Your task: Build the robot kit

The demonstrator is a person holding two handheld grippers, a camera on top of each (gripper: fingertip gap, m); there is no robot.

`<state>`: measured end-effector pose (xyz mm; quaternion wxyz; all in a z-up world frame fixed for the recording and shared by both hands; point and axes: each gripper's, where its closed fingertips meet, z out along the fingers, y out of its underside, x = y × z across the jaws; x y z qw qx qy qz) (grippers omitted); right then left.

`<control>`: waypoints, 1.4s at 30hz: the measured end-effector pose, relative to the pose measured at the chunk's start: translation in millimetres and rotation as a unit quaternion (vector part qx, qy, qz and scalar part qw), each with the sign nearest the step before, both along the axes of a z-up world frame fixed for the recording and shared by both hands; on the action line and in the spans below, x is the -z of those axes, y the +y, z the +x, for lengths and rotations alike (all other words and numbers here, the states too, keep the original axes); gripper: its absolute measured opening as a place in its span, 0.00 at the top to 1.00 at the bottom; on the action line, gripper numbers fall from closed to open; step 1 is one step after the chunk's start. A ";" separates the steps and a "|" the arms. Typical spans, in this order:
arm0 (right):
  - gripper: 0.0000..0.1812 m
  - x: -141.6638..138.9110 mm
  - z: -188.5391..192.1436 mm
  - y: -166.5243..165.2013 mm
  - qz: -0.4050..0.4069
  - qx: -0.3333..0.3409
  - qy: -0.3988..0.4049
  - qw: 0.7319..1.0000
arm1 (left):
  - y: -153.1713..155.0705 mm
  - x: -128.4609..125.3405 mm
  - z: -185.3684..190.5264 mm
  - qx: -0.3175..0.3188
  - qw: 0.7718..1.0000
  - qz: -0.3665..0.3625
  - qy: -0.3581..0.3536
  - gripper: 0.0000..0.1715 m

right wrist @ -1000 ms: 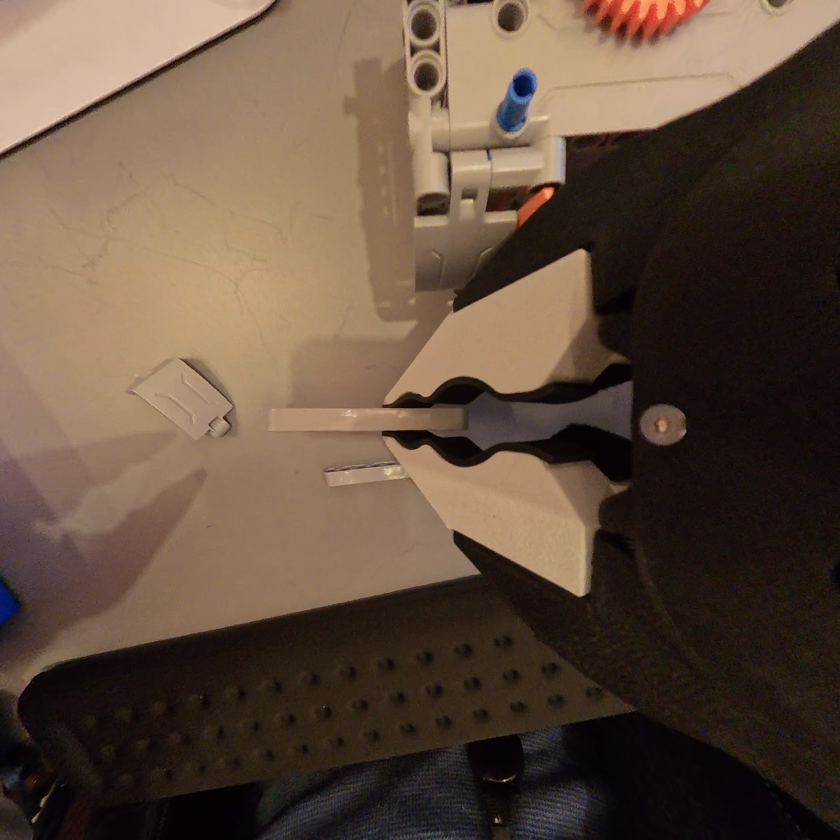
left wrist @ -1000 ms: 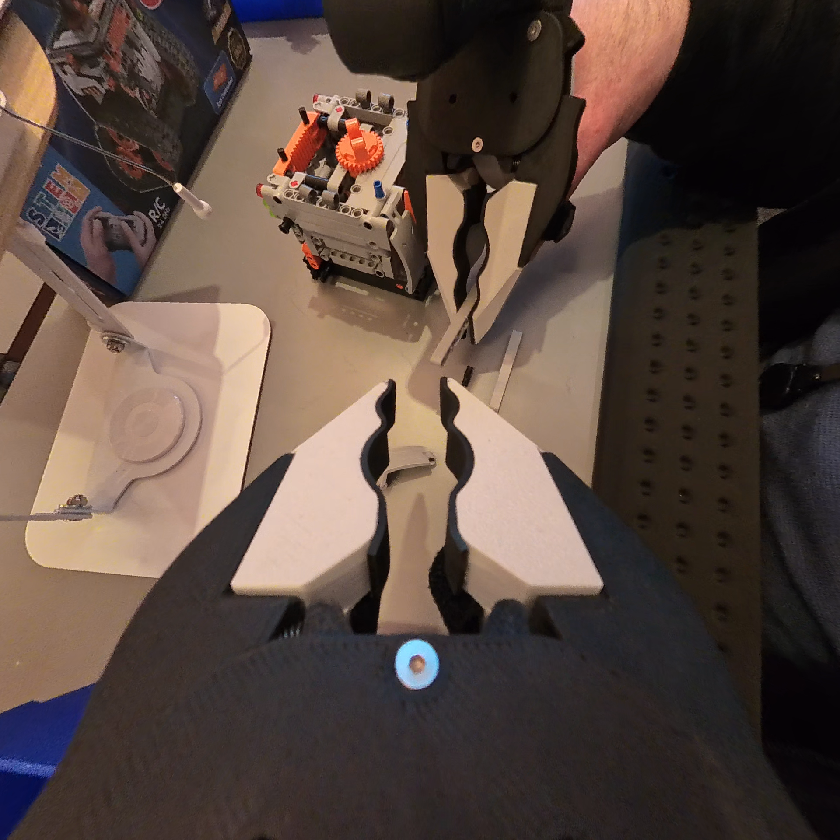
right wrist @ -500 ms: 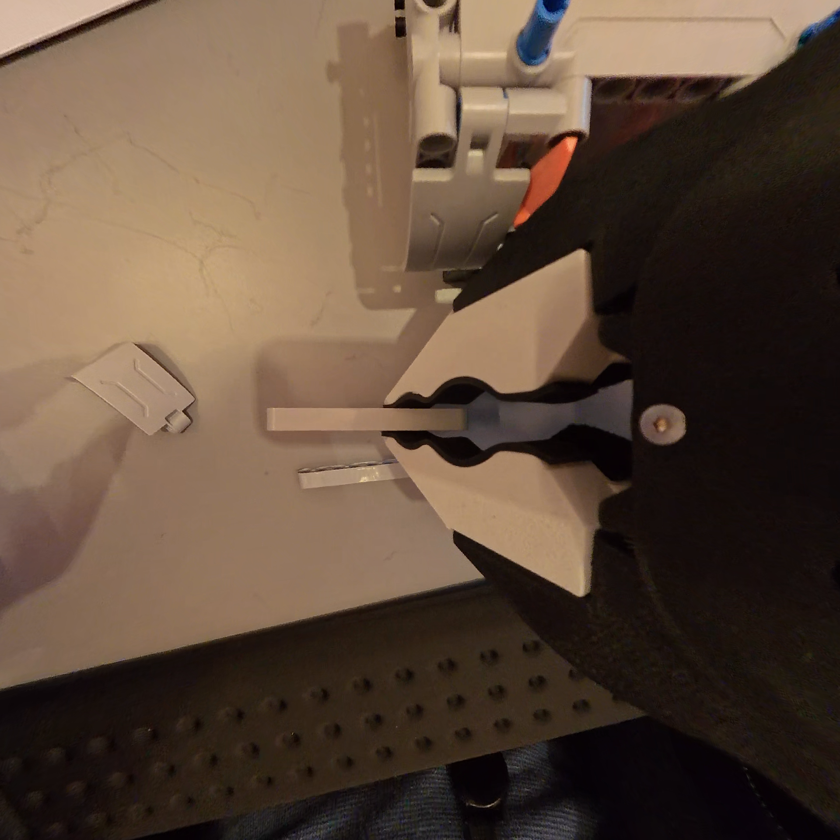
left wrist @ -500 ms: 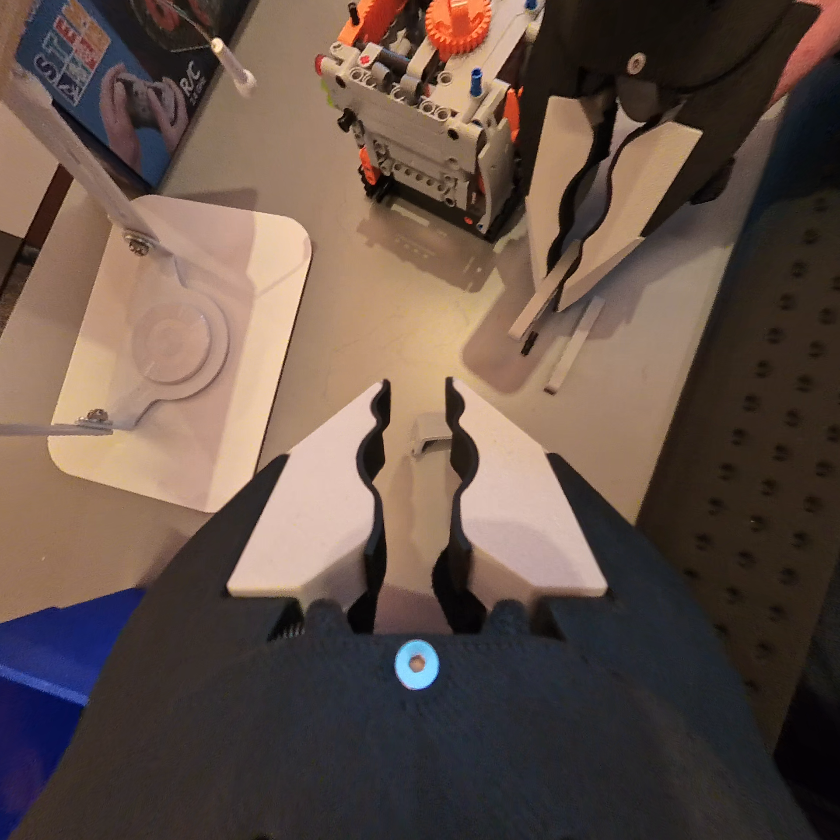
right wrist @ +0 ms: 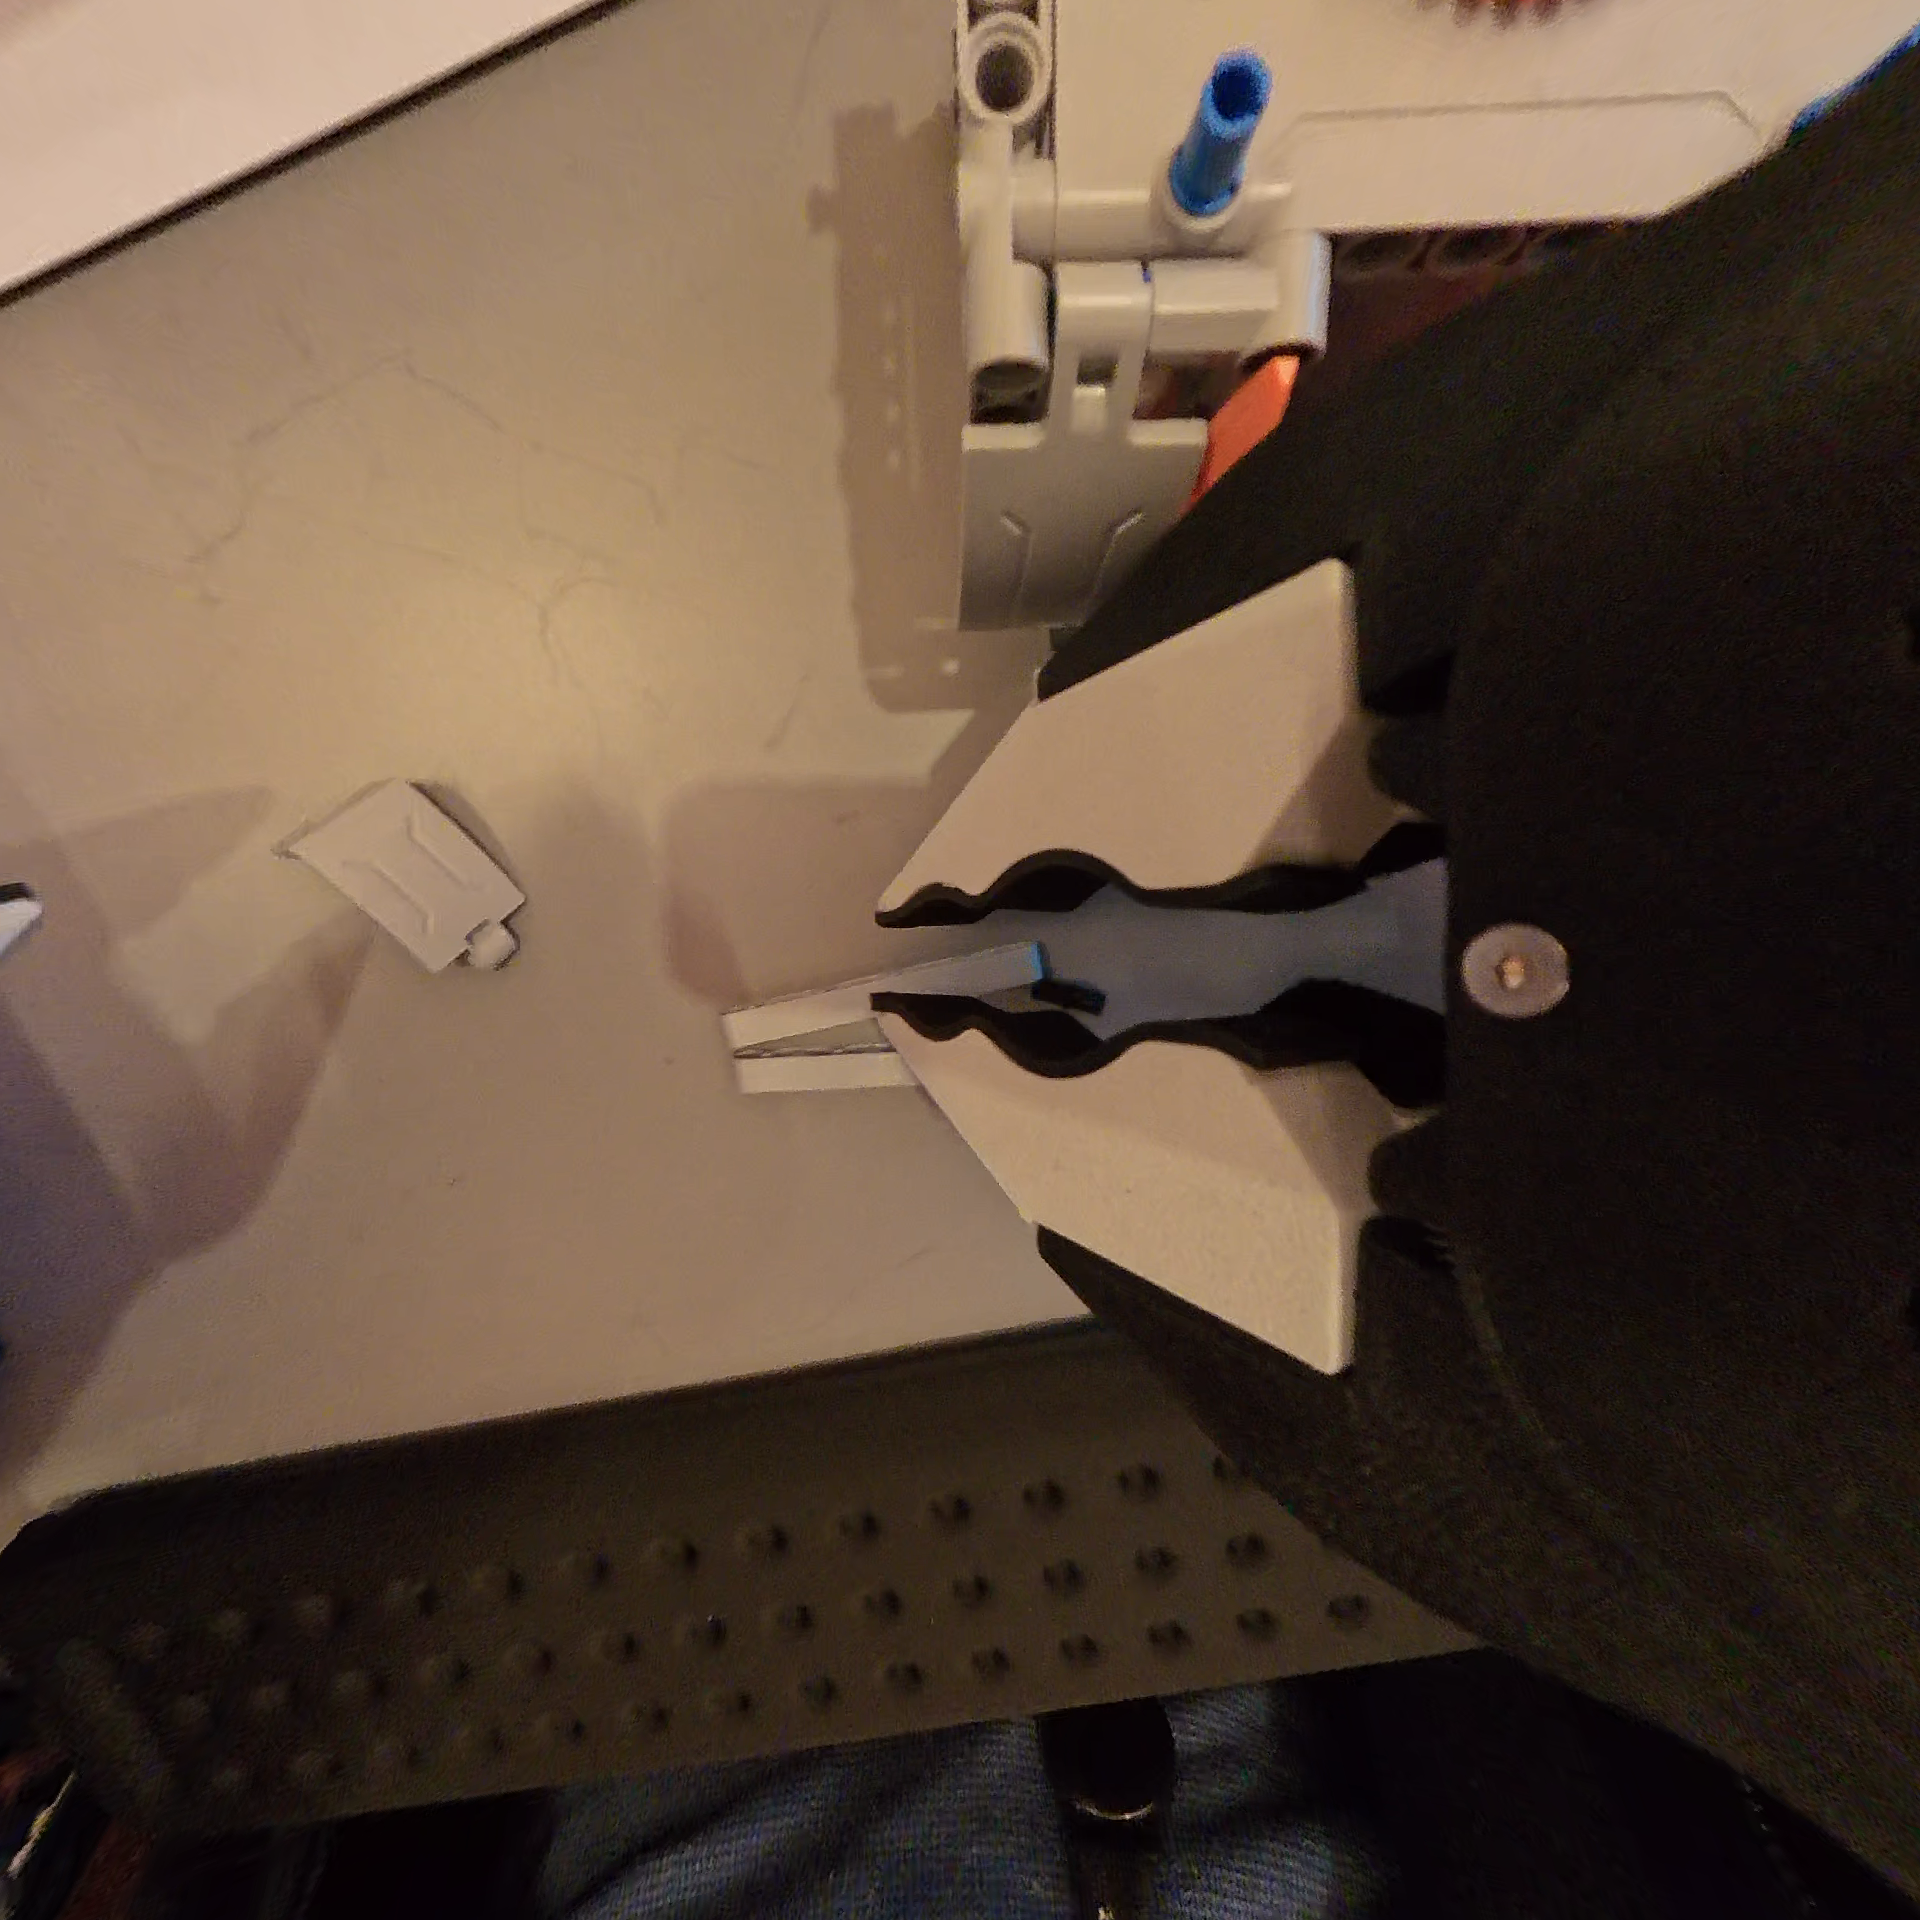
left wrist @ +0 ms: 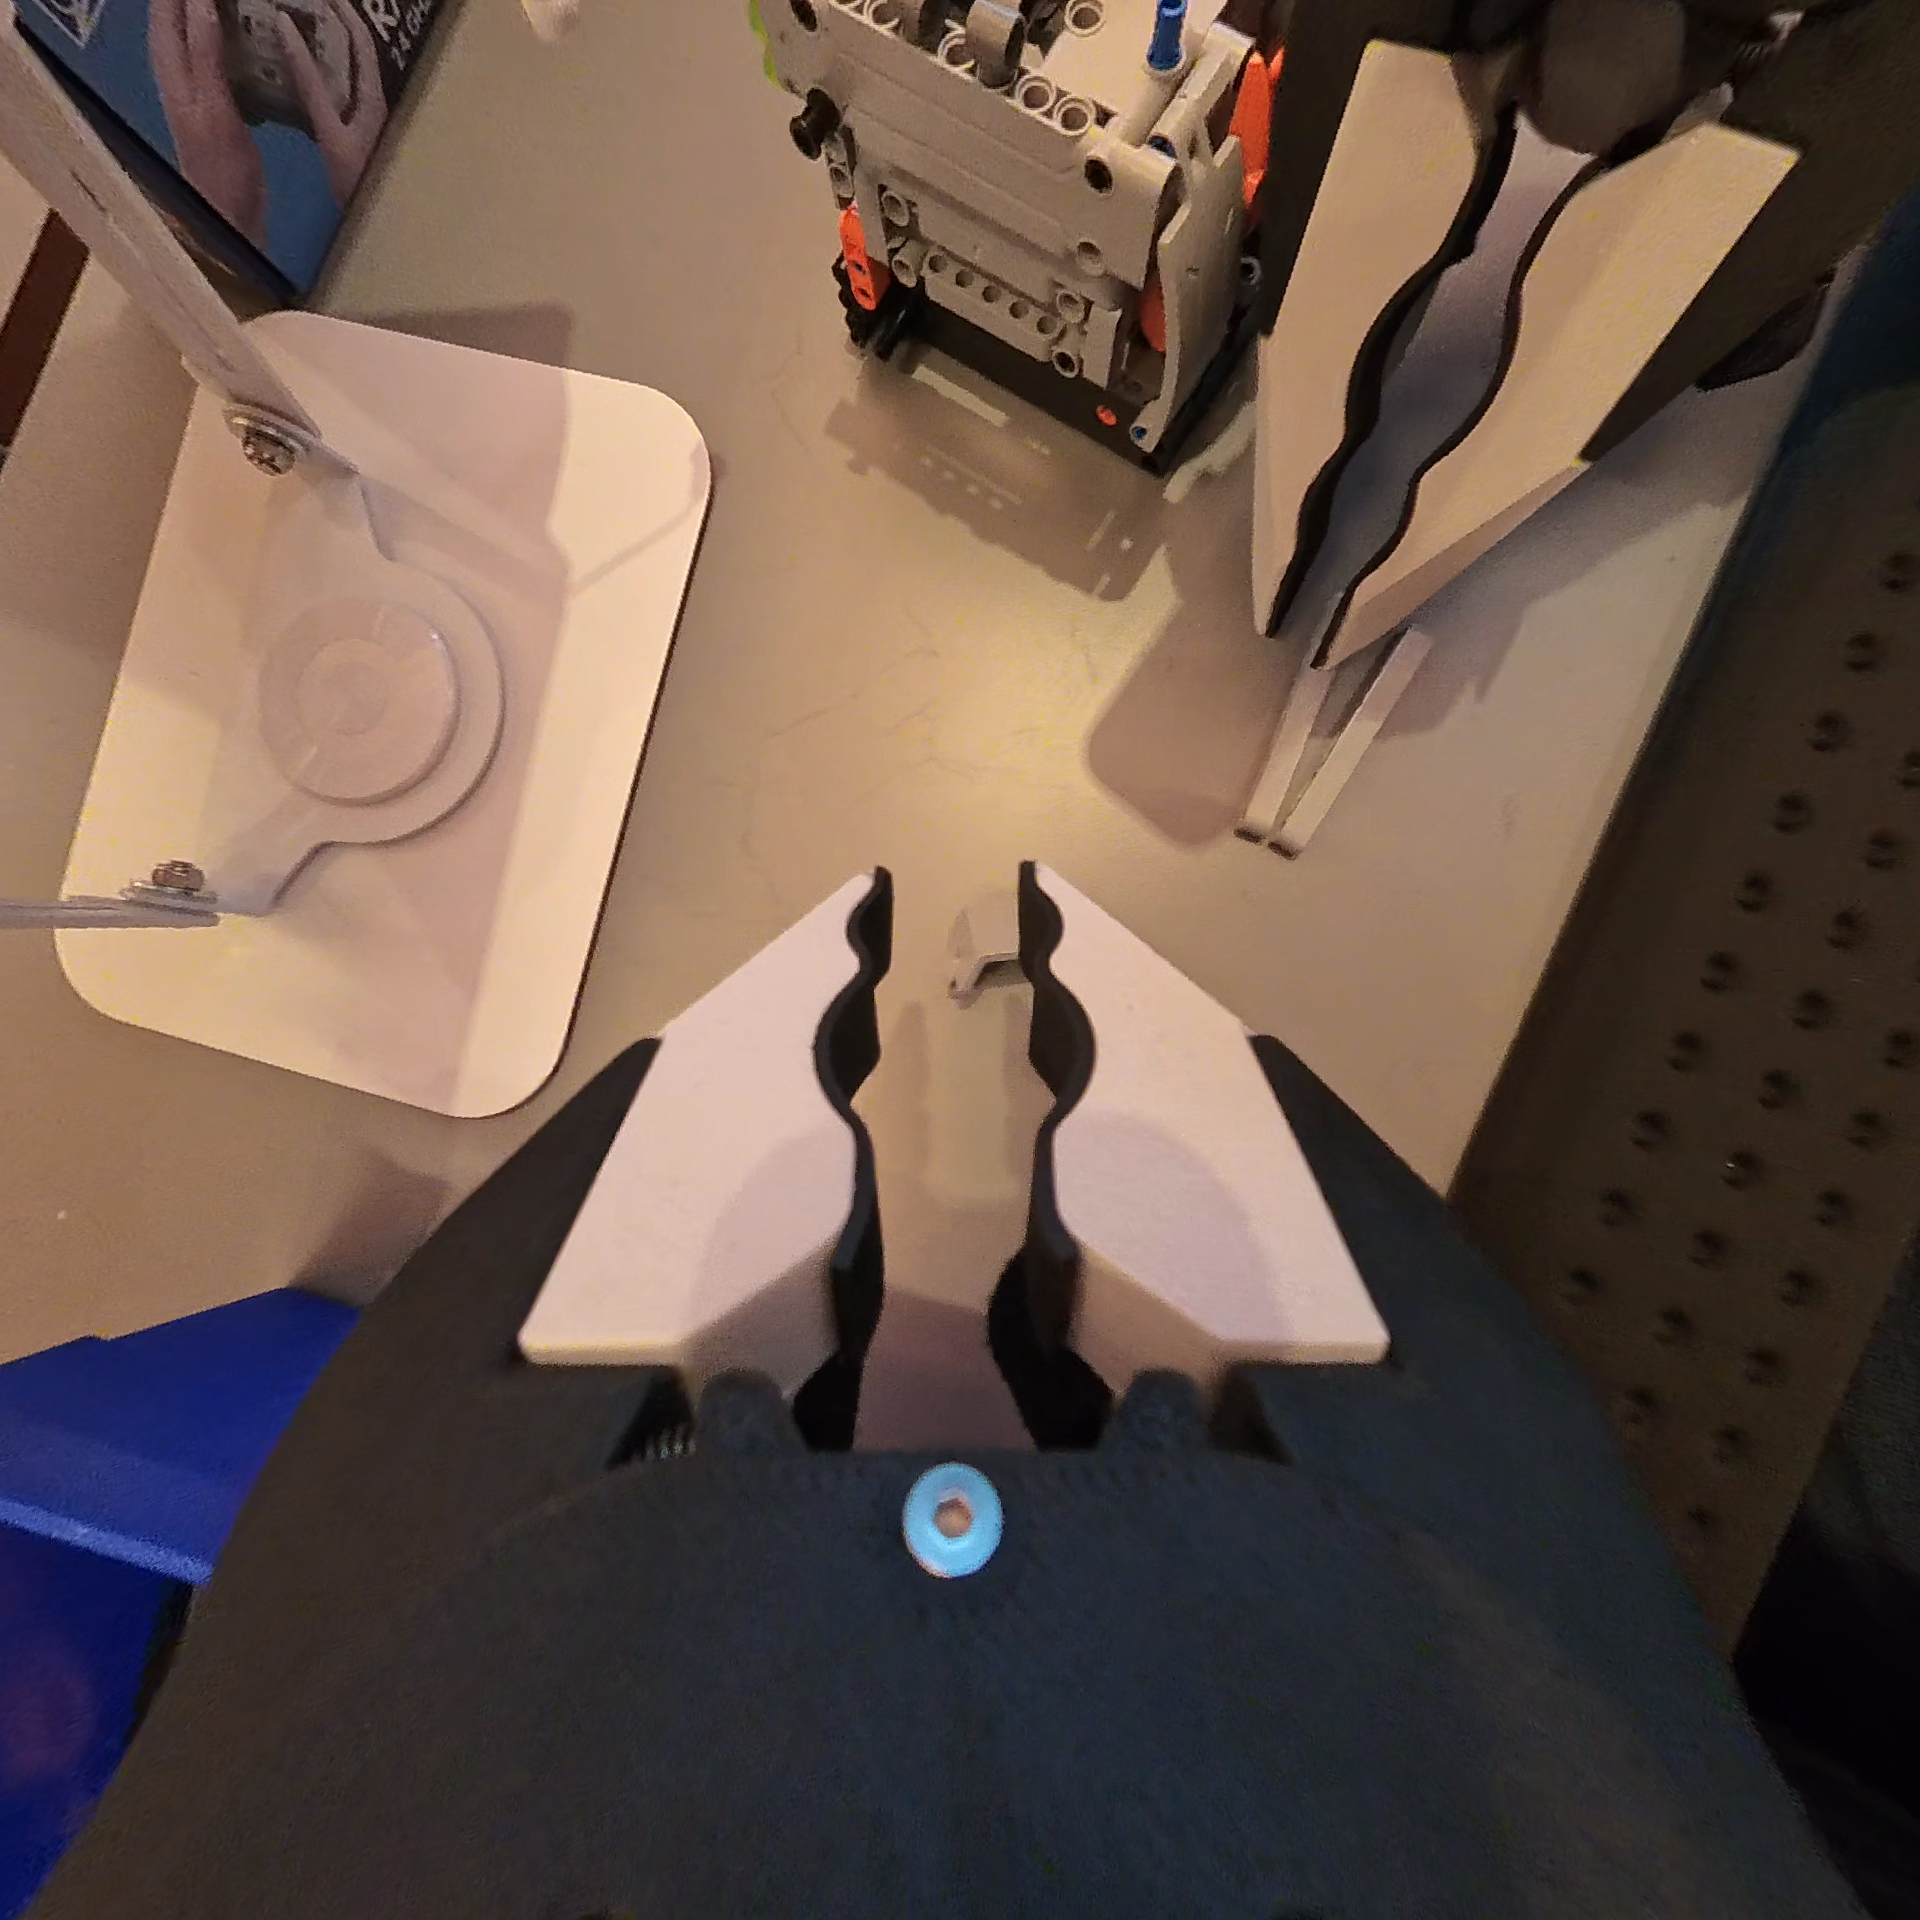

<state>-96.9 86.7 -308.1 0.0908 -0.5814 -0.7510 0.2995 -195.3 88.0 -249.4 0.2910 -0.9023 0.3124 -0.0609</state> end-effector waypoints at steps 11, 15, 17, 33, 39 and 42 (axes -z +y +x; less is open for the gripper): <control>0.95 -19.7 -9.6 -1.4 -0.004 -0.006 0.067 0.998 | 9.4 -3.2 -17.4 -0.020 0.998 0.035 0.049 0.86; 0.96 -23.3 -11.8 -2.9 0.002 -0.014 0.083 0.996 | 34.9 -36.7 -62.2 -0.008 0.911 0.215 0.352 0.84; 0.96 -24.4 -12.6 -3.6 0.004 -0.017 0.089 0.996 | 39.0 -49.2 -61.9 0.013 0.865 0.265 0.425 0.84; 0.97 -26.6 -16.0 -3.5 0.009 -0.018 0.104 0.994 | 41.4 -63.4 -58.7 0.041 0.815 0.320 0.481 0.86; 0.97 -26.7 -17.0 -2.5 0.011 -0.017 0.108 0.994 | 39.9 -66.4 -60.9 0.044 0.811 0.323 0.486 0.87; 0.97 -27.7 -18.3 -0.9 0.010 -0.014 0.114 0.993 | 39.0 -77.6 -69.4 0.036 0.812 0.328 0.481 0.87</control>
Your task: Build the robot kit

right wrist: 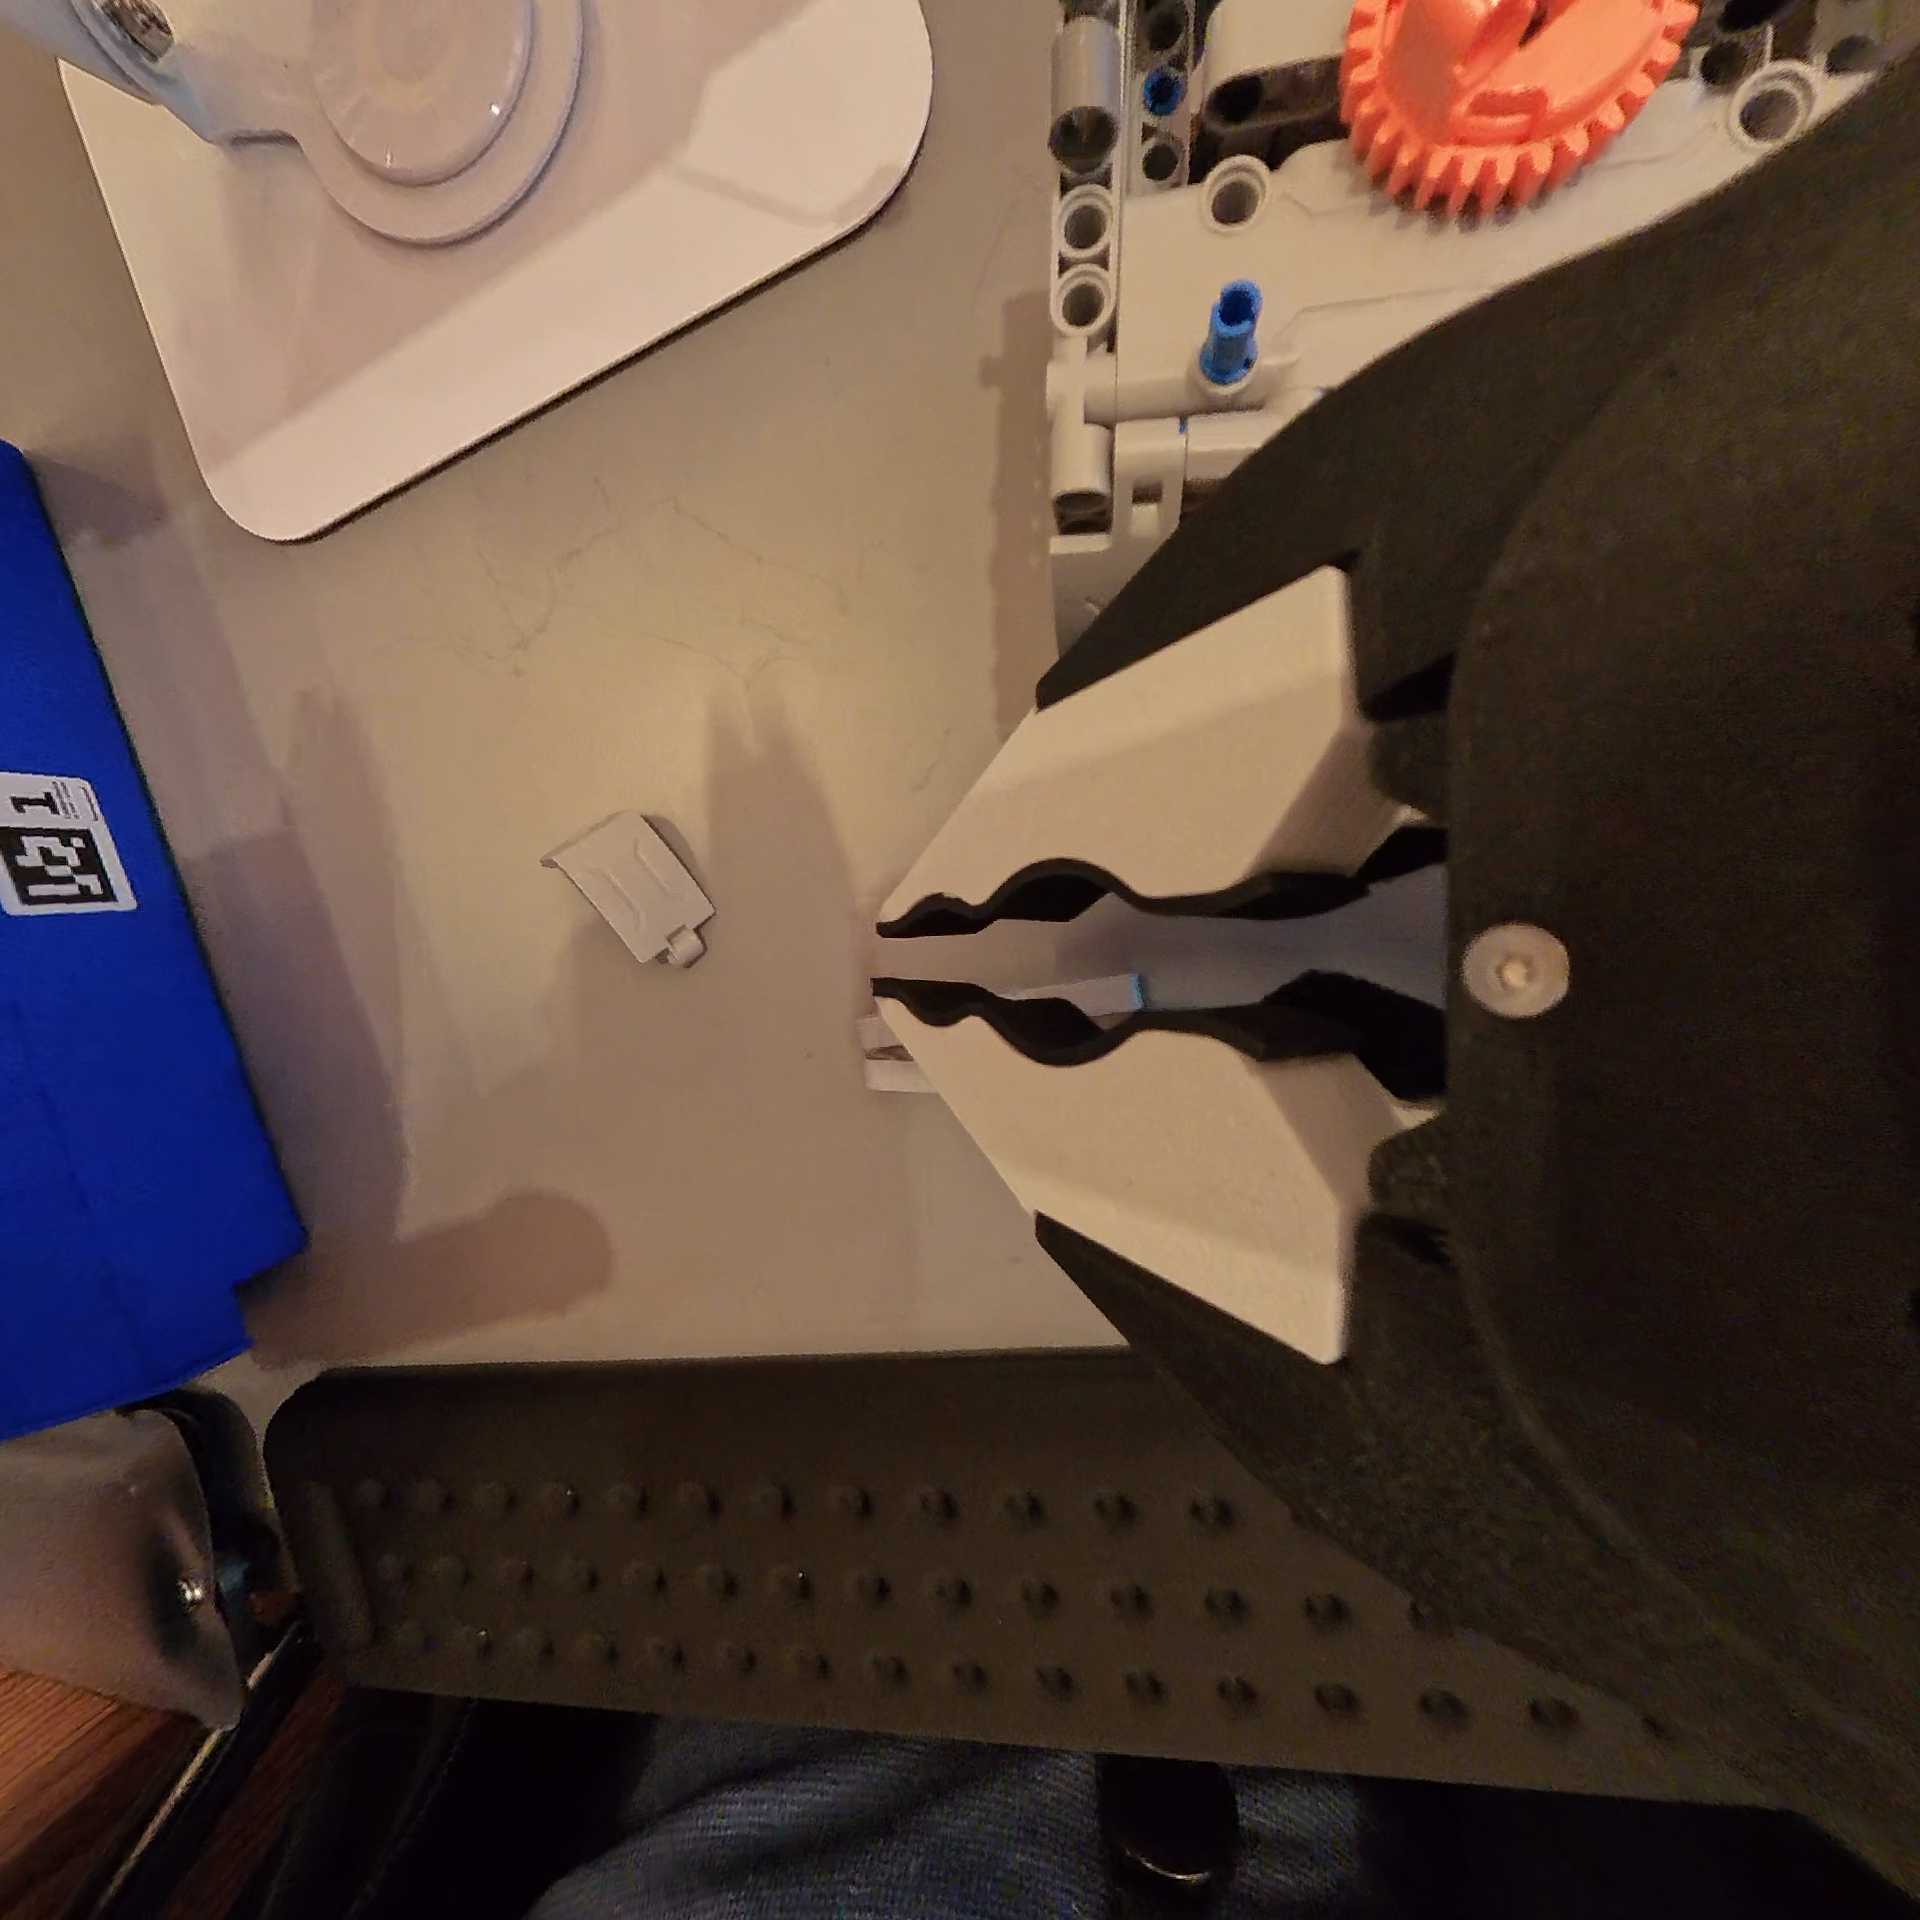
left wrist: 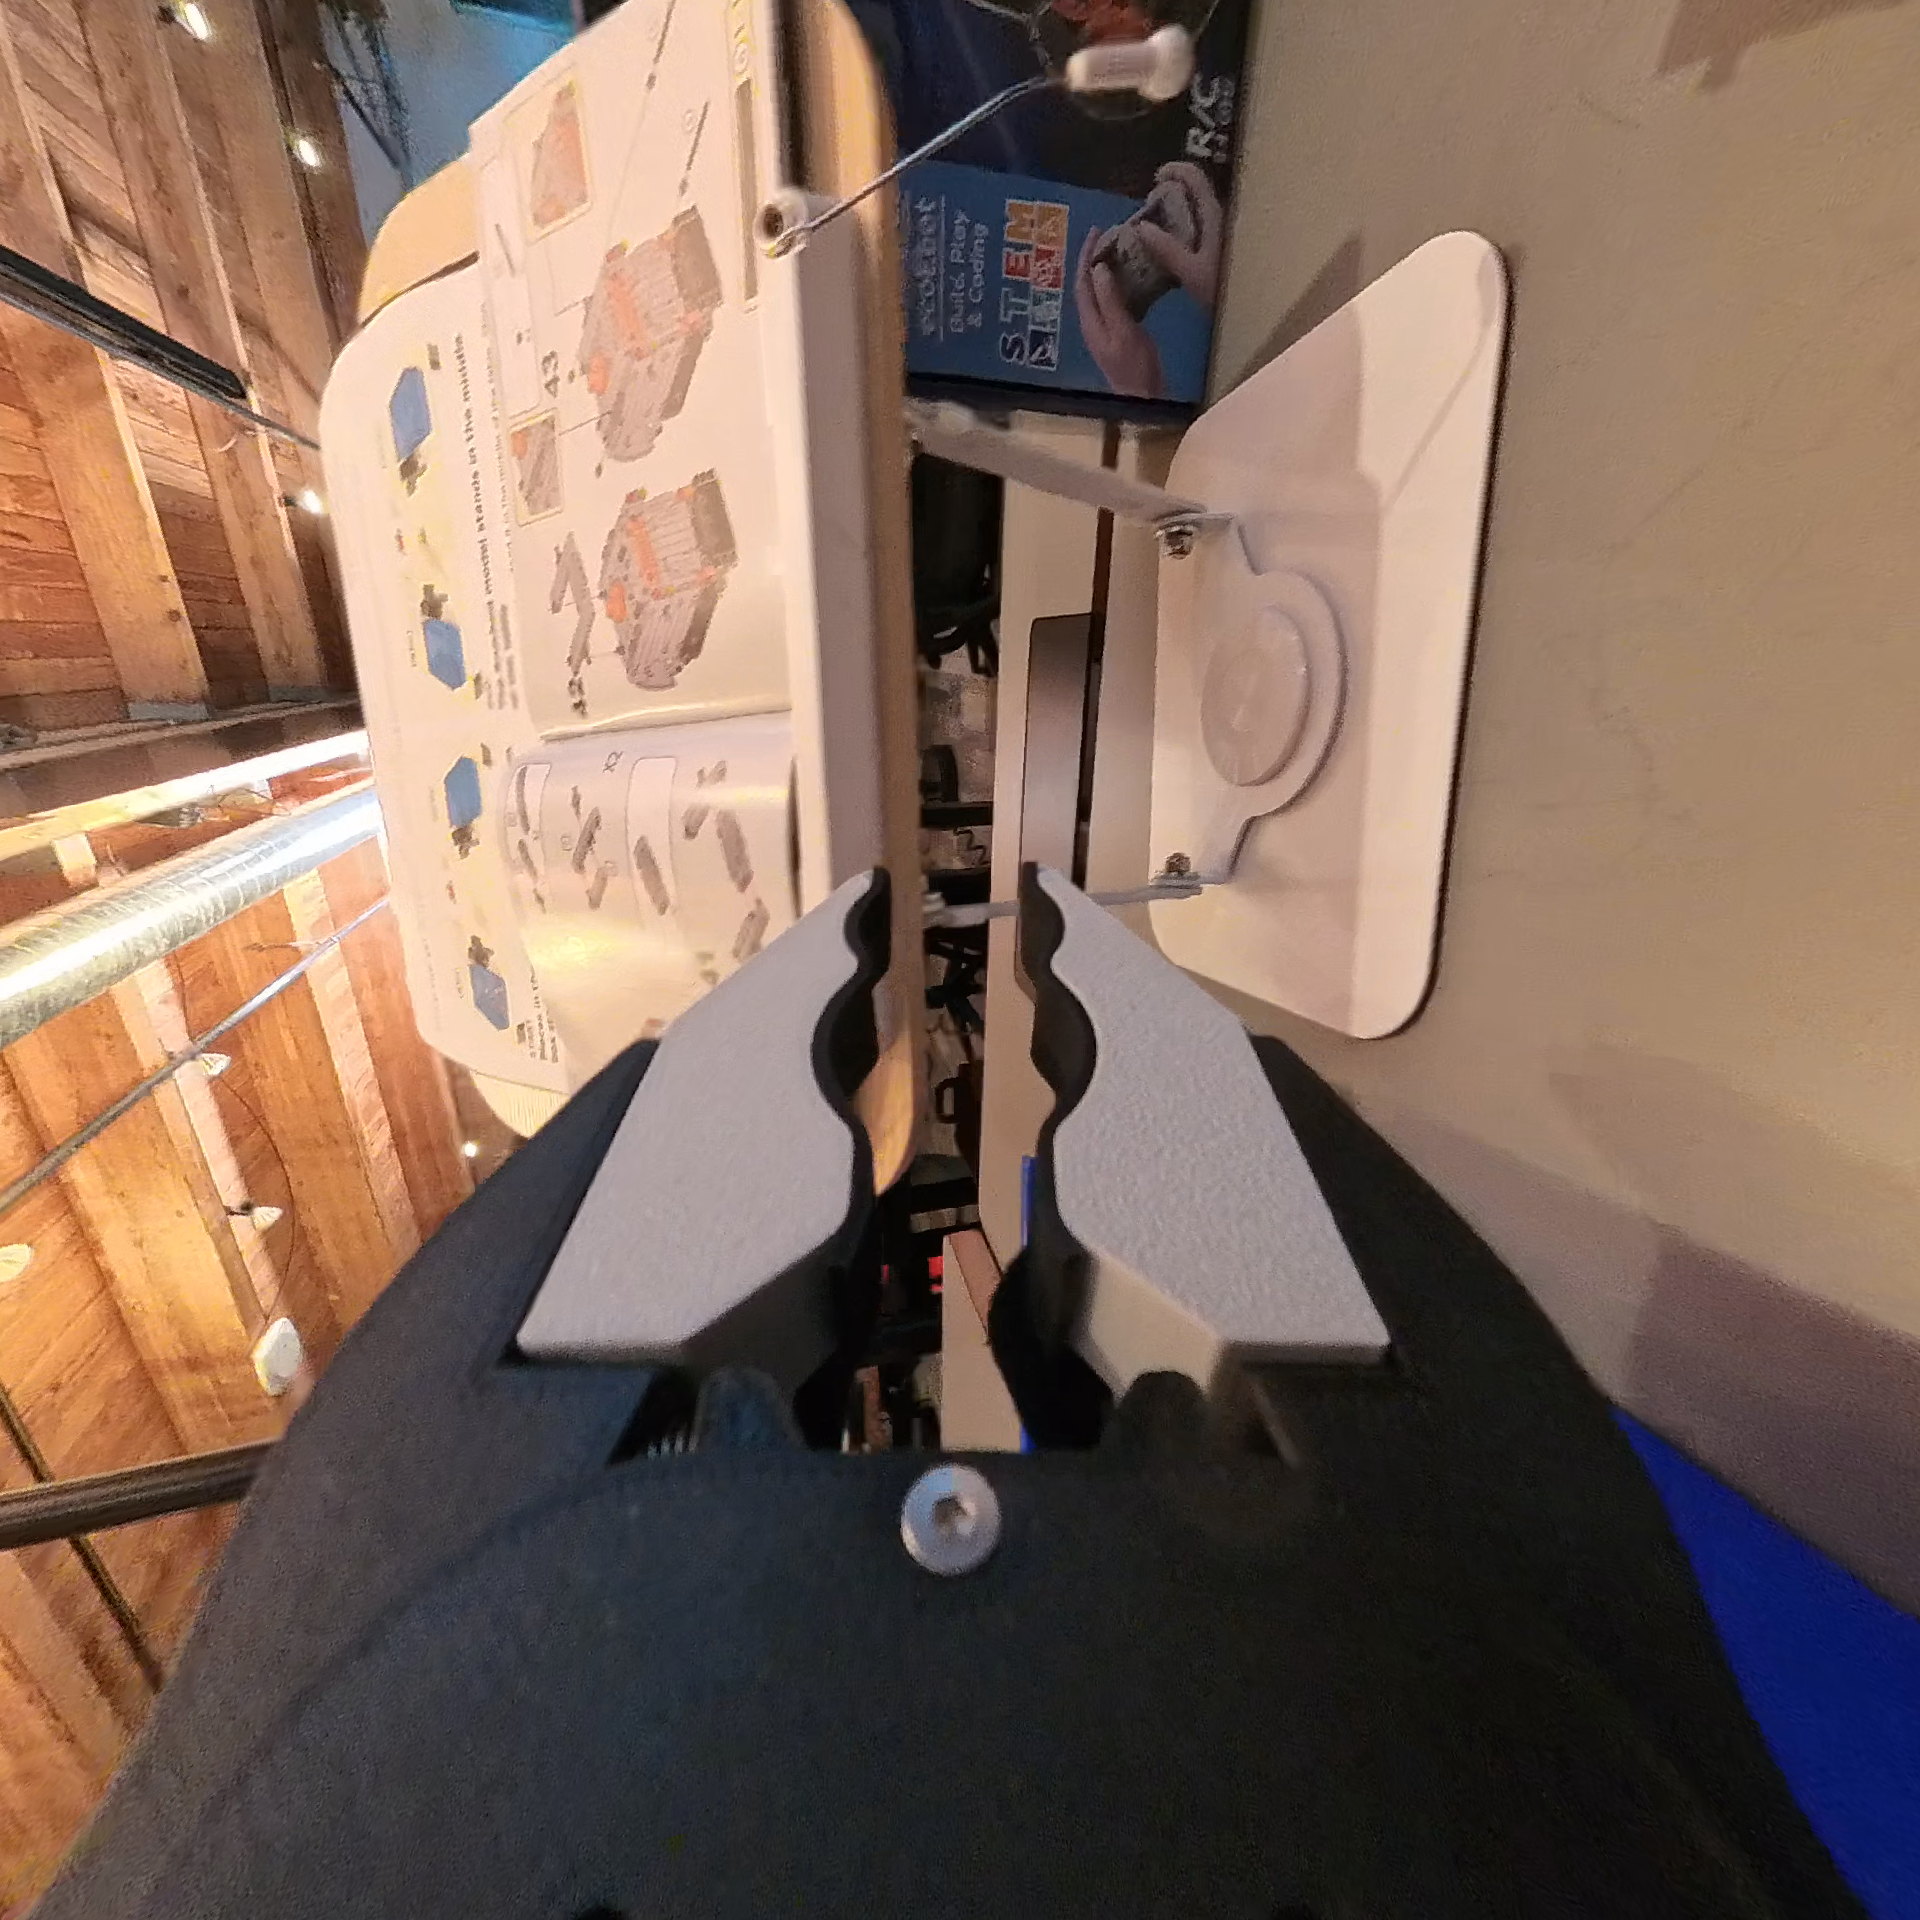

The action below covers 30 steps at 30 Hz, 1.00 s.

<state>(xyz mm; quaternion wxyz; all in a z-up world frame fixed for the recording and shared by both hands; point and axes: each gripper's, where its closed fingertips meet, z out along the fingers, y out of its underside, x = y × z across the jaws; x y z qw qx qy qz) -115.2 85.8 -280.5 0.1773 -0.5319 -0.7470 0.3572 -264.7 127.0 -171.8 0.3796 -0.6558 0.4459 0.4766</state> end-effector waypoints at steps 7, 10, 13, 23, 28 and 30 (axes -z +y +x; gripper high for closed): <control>0.98 -1.6 -2.1 1.6 0.000 0.000 0.013 1.000 | -21.3 -62.6 -83.8 -0.067 0.989 -0.004 -0.129 0.88; 0.98 -1.0 -3.1 0.1 0.000 -0.006 0.017 1.000 | -39.0 -65.2 -125.6 -0.107 0.981 -0.054 -0.155 0.89; 0.98 -0.8 -3.8 -1.4 0.002 -0.013 0.022 1.000 | -60.0 -47.1 -158.4 -0.148 0.961 -0.125 -0.195 0.88; 0.98 -5.4 -5.0 -7.7 0.008 -0.035 0.045 0.998 | -102.5 32.7 -201.4 -0.198 0.896 -0.292 -0.270 0.84; 0.98 -0.5 -5.4 -10.4 0.019 -0.041 0.039 0.998 | -109.0 53.2 -206.5 -0.208 0.882 -0.327 -0.267 0.84; 0.98 -1.0 -5.6 -9.6 0.019 -0.040 0.041 0.998 | -111.1 60.4 -201.6 -0.202 0.874 -0.342 -0.280 0.84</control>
